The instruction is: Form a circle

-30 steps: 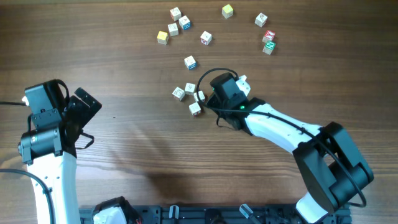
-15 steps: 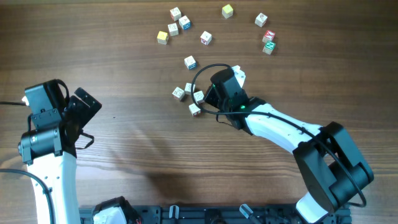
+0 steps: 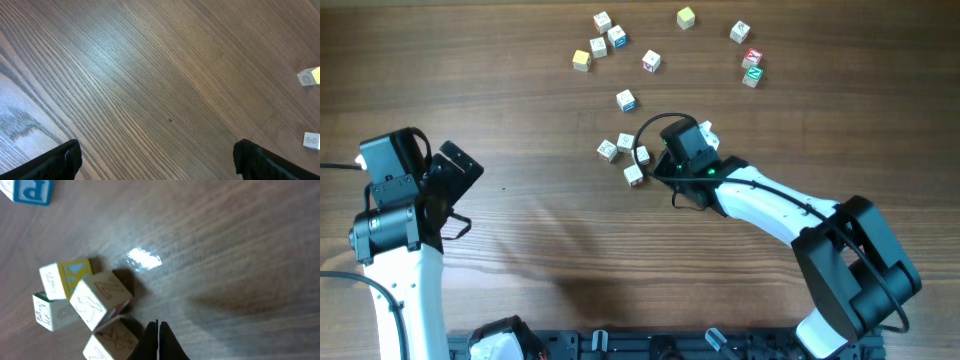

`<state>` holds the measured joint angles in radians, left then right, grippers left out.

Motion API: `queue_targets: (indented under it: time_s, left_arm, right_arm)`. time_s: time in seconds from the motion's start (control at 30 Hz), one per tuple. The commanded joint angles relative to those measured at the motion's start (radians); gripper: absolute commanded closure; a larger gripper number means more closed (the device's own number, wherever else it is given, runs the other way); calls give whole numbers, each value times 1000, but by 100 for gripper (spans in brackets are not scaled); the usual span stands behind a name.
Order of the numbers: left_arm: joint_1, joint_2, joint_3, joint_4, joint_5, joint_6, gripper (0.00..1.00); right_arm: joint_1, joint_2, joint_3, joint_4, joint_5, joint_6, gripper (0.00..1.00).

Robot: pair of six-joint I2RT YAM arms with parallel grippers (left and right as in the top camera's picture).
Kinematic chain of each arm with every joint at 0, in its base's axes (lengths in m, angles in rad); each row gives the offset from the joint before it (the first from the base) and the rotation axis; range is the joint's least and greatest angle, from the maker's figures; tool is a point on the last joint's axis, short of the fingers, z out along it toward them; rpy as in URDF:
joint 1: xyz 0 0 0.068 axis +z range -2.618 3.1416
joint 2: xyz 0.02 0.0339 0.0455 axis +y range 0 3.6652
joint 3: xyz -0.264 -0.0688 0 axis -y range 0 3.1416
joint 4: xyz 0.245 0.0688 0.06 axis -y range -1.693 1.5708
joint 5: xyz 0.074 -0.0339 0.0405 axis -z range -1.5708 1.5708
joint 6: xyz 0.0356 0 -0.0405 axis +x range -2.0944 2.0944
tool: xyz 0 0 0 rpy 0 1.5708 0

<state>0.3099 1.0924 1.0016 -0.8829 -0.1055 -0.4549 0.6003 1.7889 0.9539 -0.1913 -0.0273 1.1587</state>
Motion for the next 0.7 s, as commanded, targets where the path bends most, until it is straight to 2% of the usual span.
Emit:
queue_targets:
  time_s: [0.0,0.13,0.33,0.67]
  left_arm:
    - [5,1,0,2,12,-9,0]
    - [5,1,0,2,12,-10,0]
    - [5,1,0,2,12,-9,0]
    - [5,1,0,2,12,-10,0]
  right_arm:
    - [-2,-13,-2,-54,-71,100,95]
    - [21,-13,-2,-87,-97,138,95]
    - [95,-12,-2,-114,-5,279,96]
    - [111,59,-2,-34,-20,311,96]
